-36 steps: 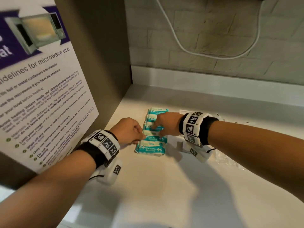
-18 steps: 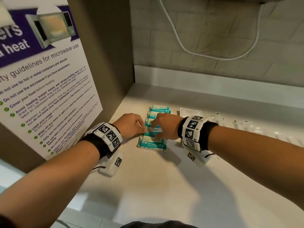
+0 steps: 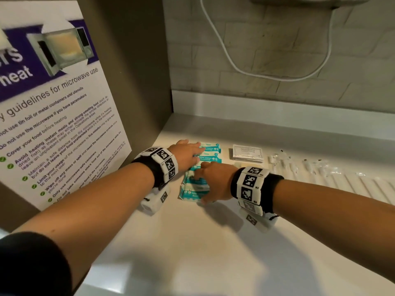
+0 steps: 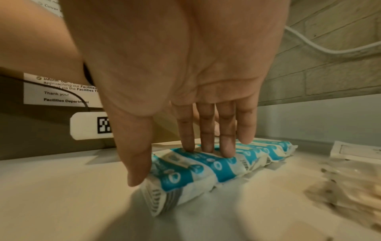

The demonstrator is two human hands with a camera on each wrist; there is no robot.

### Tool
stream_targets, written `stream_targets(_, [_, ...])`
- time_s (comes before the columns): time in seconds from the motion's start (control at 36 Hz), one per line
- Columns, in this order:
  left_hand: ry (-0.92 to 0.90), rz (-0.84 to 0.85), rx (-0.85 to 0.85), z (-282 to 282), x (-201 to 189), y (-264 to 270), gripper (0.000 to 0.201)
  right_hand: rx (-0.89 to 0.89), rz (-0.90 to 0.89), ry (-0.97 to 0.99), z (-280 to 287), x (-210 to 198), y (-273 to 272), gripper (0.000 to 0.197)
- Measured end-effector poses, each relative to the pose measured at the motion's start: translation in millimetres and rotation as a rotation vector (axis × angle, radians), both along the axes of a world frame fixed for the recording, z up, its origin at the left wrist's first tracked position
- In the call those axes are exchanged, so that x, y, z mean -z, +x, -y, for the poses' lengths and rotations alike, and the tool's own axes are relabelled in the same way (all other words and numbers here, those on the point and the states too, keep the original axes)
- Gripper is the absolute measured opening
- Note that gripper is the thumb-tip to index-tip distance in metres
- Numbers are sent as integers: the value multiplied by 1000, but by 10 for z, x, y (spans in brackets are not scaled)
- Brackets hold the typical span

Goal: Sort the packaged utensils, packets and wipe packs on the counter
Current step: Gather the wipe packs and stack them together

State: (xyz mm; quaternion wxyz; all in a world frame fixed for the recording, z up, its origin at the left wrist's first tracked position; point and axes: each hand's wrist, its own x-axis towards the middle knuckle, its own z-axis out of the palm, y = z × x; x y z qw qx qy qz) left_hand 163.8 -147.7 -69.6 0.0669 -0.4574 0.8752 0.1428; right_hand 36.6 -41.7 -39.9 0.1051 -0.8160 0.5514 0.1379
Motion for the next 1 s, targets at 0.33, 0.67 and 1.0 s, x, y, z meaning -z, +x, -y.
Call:
stream_targets(0.33, [-117,169,89,212,-105,-195,38,12,18,-13,31,-4,7,66])
stream_targets(0.67, [-116,181,87,134,-140,-202,39,22,30,23,52,0,2,69])
stream_targets(1.0, [-66,-56,1,-431,-550,-96,46,55,91,55,-161,-263,-121,56])
